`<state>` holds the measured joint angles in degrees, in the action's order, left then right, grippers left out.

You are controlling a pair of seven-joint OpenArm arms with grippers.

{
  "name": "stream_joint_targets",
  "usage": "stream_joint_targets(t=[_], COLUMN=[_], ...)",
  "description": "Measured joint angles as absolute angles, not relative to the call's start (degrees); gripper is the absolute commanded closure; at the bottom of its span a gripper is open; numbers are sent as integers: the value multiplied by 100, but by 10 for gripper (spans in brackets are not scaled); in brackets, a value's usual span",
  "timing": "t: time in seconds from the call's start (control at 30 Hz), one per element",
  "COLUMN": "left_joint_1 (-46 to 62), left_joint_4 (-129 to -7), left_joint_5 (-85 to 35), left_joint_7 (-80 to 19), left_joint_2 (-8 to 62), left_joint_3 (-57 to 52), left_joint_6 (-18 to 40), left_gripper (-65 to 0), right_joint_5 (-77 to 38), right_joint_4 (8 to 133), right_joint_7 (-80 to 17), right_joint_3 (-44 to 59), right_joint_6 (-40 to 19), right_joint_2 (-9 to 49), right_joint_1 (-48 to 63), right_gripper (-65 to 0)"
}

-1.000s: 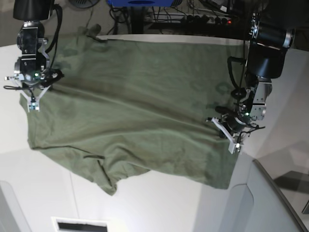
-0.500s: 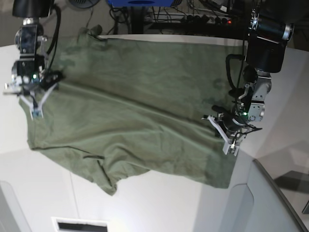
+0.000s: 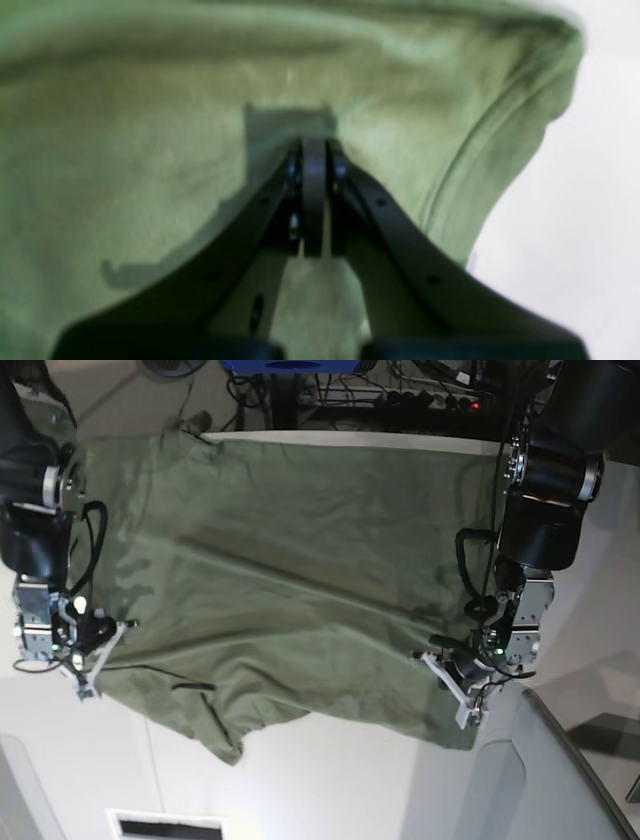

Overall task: Layout the t-shirt on the table in an organized manner, then fold the t-shirt properly
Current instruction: 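Drag the held shirt edge with both grippers toward the hem, then slide both grippers back along the shirt, smoothing it flat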

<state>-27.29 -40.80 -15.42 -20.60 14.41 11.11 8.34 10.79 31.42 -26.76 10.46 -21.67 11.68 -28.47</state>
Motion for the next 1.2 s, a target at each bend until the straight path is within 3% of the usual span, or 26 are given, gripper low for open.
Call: stream_joint_targets(t=[0.17, 0.33, 0.57, 0.7, 0.83, 0.93, 1.2], left_joint_1=[-2661, -2626, -2571, -2567, -2569, -2526, -1621], left_joint_4=[-3988, -4025, -4003, -4005, -4012, -4025, -5054], left_joint_5=[-1520, -1529, -1525, -1522, -1522, -1520, -1522], left_joint_7=[-2093, -2038, -2058, -2058, -2071, -2036, -2097], left_joint_2=[1479, 1455, 1509, 1509, 1472, 1391, 1229], left_joint_3=[1109, 1109, 1109, 1109, 1109, 1131, 1155], left_joint_6=[788, 810, 812, 810, 808, 786, 788], left_gripper=[0, 0, 0, 0, 0, 0, 0], right_joint_5=[1109, 1052, 1094, 1092, 1094, 1107, 1090], right_joint_4=[3055, 2689, 1662, 1905, 3000, 4010, 6864], right_joint_7=[-2073, -961, -250, -307, -311, -670, -3632], right_joint_3=[1052, 1011, 1055, 1044, 1039, 1037, 1149], right_joint_6=[-2038, -891, 82, 121, 121, 89, -423], right_joint_2=[1153, 1166, 1564, 1562, 1415, 1297, 1094], right_joint_1=[-2788, -2705, -3030, -2956, -2556, -2152, -1247], right_gripper=[-15, -50, -59, -57, -59, -60, -57])
